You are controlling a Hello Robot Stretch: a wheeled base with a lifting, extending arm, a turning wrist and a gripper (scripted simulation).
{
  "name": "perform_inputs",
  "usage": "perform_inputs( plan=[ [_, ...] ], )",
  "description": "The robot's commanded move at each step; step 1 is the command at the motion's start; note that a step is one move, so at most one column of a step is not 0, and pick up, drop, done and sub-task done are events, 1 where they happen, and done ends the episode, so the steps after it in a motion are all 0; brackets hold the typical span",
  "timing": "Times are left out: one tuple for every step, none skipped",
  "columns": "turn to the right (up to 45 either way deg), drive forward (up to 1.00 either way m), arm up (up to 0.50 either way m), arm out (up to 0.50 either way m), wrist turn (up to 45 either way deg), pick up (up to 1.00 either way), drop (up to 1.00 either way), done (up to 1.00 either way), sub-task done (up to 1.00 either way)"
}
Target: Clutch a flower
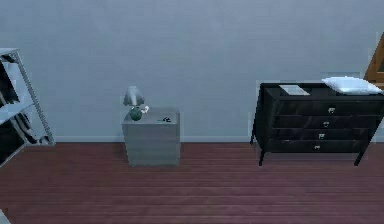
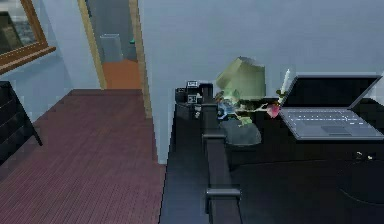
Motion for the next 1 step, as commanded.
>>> perform_inputs(
  plan=[
    [0.0,0.00,0.00,0.00,0.0,0.00,0.00,1.00,0.00]
  ],
)
